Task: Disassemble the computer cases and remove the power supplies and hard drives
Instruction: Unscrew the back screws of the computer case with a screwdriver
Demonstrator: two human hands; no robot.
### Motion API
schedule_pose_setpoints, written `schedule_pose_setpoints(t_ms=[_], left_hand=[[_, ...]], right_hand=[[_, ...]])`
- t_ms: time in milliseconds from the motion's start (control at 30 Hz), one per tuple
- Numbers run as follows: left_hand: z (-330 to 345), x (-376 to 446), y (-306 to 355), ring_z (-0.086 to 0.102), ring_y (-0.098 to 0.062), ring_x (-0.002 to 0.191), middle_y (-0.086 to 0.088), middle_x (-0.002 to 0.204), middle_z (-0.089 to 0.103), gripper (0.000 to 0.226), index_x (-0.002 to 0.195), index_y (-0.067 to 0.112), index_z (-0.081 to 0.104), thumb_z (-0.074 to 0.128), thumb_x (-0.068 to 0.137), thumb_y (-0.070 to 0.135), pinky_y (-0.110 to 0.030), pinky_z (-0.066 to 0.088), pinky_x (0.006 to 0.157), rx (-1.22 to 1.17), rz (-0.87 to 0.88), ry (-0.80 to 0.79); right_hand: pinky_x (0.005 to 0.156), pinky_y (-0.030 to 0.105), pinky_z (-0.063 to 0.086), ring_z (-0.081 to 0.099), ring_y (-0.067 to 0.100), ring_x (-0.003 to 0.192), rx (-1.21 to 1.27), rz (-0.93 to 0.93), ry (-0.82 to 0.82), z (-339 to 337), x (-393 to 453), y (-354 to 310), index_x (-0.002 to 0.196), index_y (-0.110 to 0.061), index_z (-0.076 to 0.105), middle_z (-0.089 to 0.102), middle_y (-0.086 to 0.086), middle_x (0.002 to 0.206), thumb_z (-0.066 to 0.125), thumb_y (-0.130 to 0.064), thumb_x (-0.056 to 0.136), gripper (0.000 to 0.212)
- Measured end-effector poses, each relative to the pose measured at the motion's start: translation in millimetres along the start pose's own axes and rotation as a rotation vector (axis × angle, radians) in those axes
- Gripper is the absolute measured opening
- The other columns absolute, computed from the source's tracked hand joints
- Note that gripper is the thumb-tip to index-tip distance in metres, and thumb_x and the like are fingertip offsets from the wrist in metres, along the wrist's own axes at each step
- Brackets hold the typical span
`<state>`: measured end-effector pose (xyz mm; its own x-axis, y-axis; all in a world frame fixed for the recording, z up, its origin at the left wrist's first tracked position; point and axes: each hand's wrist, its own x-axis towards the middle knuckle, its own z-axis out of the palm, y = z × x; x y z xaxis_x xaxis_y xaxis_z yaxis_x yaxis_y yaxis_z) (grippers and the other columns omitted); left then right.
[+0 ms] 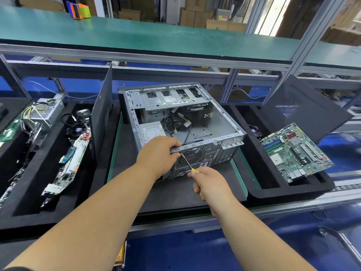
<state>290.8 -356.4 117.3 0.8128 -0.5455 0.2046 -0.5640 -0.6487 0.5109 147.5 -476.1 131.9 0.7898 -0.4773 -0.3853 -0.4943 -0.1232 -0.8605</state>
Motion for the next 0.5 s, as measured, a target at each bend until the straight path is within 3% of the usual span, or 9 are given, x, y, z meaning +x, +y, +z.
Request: schedule_pose_setpoints(t_ms=[100,167,233,333,500], left_hand=[[0,0,0,0.055,-0.011,0.11,0.016,0.115,0.066,0.028,0.116,0.036,0.066,0.068,0.089,0.035,-0.025,0.041,0.079,0.011,0.006,0.002],[0,-1,0,0.055,-0.011,0.11,0.016,0.115,0.065,0.027,0.116,0.036,0.066,0.067,0.089,0.035,-0.026,0.043,0.081,0.011,0.007,-0.003],[-1,-1,0,0.055,-0.011,0.111,0.016,0.116,0.065,0.027,0.116,0.037,0.065,0.067,0.089,0.036,-0.028,0.046,0.083,0.006,0.004,-0.009],[-1,-1,-1,0.054,-0.01,0.111,0.017,0.116,0.065,0.028,0.117,0.038,0.065,0.066,0.089,0.036,-0.028,0.046,0.083,0.007,0.012,-0.009],[-2,-1,0,0.054,-0.01,0.109,0.018,0.113,0.064,0.028,0.117,0.038,0.063,0.065,0.089,0.037,-0.027,0.043,0.078,0.02,0.022,-0.005]], right_hand=[[0.054,0.03,0.038,0.052,0.018,0.058,-0.377,-0.208,0.107,1,-2,6,0.08,-0.021,0.055,0.059,-0.001,0.063,0.051,-0.034,0.096,0.021],[0.055,0.03,0.039,0.054,0.018,0.06,-0.402,-0.215,0.125,1,-1,6,0.081,-0.025,0.055,0.06,-0.001,0.067,0.051,-0.036,0.097,0.02],[0.058,0.03,0.041,0.049,0.016,0.054,-0.212,-0.058,0.088,1,1,-1,0.083,-0.02,0.061,0.061,-0.001,0.065,0.05,-0.036,0.098,0.025],[0.046,0.023,0.032,0.038,0.011,0.037,0.219,0.273,-0.051,0,-3,-9,0.082,-0.006,0.067,0.057,0.004,0.054,0.045,-0.034,0.103,0.042],[0.049,0.022,0.041,0.046,0.009,0.042,0.357,0.316,-0.143,-5,-7,-11,0.083,-0.006,0.067,0.06,0.001,0.057,0.052,-0.032,0.102,0.035]])
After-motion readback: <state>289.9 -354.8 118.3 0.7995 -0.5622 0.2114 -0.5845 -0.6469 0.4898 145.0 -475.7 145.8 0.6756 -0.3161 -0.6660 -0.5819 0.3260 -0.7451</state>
